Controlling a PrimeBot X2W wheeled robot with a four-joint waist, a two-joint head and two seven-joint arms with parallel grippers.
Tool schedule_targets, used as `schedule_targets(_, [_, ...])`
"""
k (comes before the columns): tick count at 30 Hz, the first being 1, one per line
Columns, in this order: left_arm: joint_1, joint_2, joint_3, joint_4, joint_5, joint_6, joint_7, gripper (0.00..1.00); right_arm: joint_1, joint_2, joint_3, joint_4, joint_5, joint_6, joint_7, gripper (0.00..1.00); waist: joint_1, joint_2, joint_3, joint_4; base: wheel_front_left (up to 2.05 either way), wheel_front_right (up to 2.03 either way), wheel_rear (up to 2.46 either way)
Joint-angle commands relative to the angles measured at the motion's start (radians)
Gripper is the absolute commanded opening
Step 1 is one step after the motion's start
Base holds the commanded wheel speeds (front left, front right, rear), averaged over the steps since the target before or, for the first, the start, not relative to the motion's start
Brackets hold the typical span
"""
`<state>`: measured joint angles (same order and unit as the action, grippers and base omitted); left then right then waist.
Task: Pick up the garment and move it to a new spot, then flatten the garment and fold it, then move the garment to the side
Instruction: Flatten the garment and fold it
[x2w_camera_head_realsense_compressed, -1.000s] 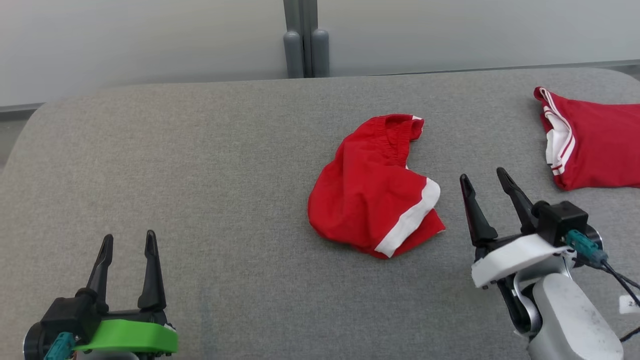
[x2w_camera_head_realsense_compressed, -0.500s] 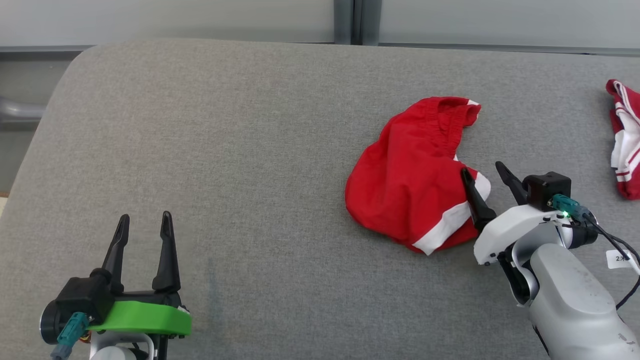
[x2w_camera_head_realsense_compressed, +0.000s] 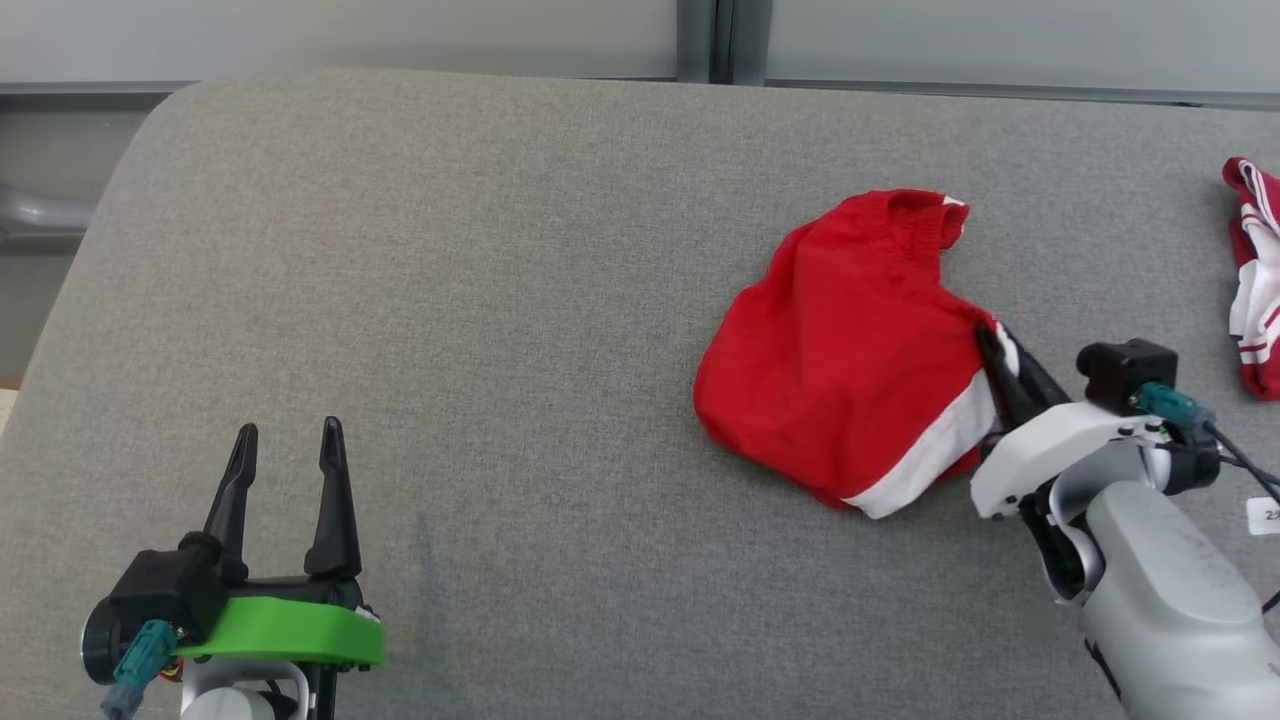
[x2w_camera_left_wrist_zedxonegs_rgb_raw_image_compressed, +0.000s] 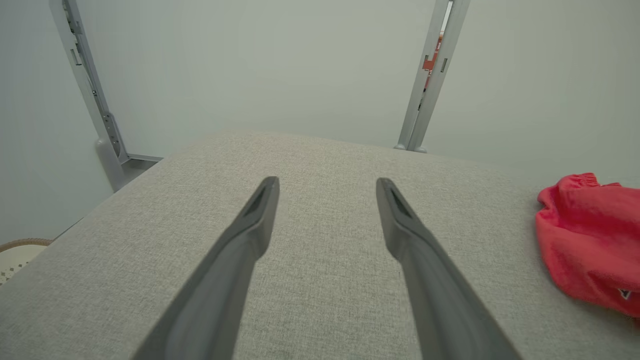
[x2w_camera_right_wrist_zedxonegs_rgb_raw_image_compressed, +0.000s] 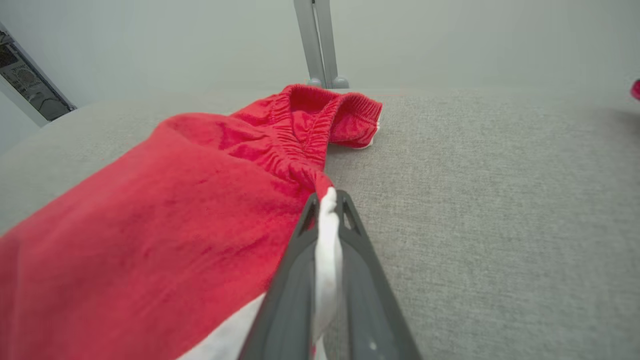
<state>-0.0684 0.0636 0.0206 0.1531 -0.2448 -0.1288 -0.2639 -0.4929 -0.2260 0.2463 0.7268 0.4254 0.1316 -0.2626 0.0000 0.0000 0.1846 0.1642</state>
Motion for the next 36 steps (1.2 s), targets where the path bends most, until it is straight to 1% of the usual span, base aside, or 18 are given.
schedule_targets(1, [-0.009, -0.001, -0.003, 0.001, 0.003, -0.003, 0.000, 1.00, -0.001, -0.019, -0.016, -0.022, -0.013, -0.002, -0.002, 0.00, 0.0000, 0.0000, -0.012, -0.009, 0.00, 0.00, 0.00])
schedule_targets(5, [-0.009, -0.002, -0.008, 0.002, 0.004, -0.003, 0.000, 1.00, -0.011, -0.055, -0.055, -0.096, -0.048, -0.002, -0.003, 0.00, 0.0000, 0.0000, -0.028, -0.012, 0.00, 0.00, 0.00])
schedule_targets(7, [-0.007, -0.002, -0.010, 0.003, 0.004, -0.003, 0.000, 1.00, -0.021, -0.065, -0.057, -0.136, -0.064, -0.002, -0.002, 0.00, 0.0000, 0.0000, -0.036, -0.011, 0.00, 0.00, 0.00])
schedule_targets(9, [-0.003, -0.002, -0.013, 0.004, 0.003, -0.003, 0.000, 1.00, -0.029, -0.063, -0.043, -0.172, -0.080, -0.002, -0.002, 0.00, 0.0000, 0.0000, -0.044, -0.007, 0.00, 0.00, 0.00])
schedule_targets(12, [0.006, -0.002, -0.016, 0.004, 0.000, -0.003, 0.000, 1.00, -0.042, -0.040, 0.012, -0.212, -0.094, -0.002, -0.002, 0.00, 0.0000, 0.0000, -0.056, 0.006, 0.00, 0.00, 0.00])
schedule_targets(17, [0.014, -0.002, -0.013, 0.005, -0.003, -0.003, 0.000, 1.00, -0.073, 0.032, 0.125, -0.237, -0.092, -0.002, -0.003, 0.00, 0.0000, 0.0000, -0.066, 0.033, 0.00, 0.00, 0.00])
schedule_targets(22, [0.015, -0.003, -0.023, 0.009, -0.005, -0.004, 0.000, 1.00, -0.110, 0.129, 0.292, -0.195, -0.071, -0.002, -0.003, 0.00, 0.0000, 0.0000, -0.067, 0.068, 0.00, 0.00, 0.00])
schedule_targets(25, [0.009, -0.004, -0.033, 0.013, -0.008, -0.004, 0.000, 1.00, -0.117, 0.157, 0.394, -0.160, -0.052, -0.002, -0.003, 0.00, 0.0000, 0.0000, -0.064, 0.092, 0.00, 0.00, 0.00])
schedule_targets(28, [0.003, -0.005, -0.040, 0.018, -0.012, -0.004, 0.000, 1.00, -0.120, 0.170, 0.495, -0.114, -0.019, -0.002, -0.003, 0.00, 0.0000, 0.0000, -0.061, 0.115, 0.00, 0.00, 0.00])
schedule_targets(29, [0.000, -0.006, -0.042, 0.021, -0.012, -0.004, 0.000, 1.00, -0.121, 0.172, 0.514, -0.102, -0.010, -0.002, -0.003, 0.00, 0.0000, 0.0000, -0.060, 0.120, 0.00, 0.00, 0.00])
schedule_targets(30, [-0.002, -0.006, -0.042, 0.023, -0.013, -0.004, 0.000, 1.00, -0.116, 0.174, 0.544, -0.089, 0.009, -0.002, -0.003, 0.23, 0.0000, 0.0000, -0.060, 0.126, 0.00, 0.00, 0.00])
schedule_targets(31, [-0.003, -0.007, -0.045, 0.024, -0.014, -0.004, 0.000, 1.00, -0.110, 0.175, 0.571, -0.079, 0.026, -0.002, -0.003, 0.71, 0.0000, 0.0000, -0.060, 0.130, 0.00, 0.00, 0.00])
schedule_targets(32, [-0.003, -0.007, -0.045, 0.027, -0.015, -0.004, 0.000, 1.00, -0.104, 0.175, 0.598, -0.071, 0.047, -0.002, -0.003, 1.00, 0.0000, 0.0000, -0.060, 0.133, 0.00, 0.00, 0.00])
schedule_targets(36, [0.000, -0.009, -0.039, 0.029, -0.016, -0.004, 0.000, 1.00, -0.102, 0.173, 0.654, -0.056, 0.101, -0.002, -0.003, 1.00, 0.0000, 0.0000, -0.060, 0.133, 0.00, 0.00, 0.00])
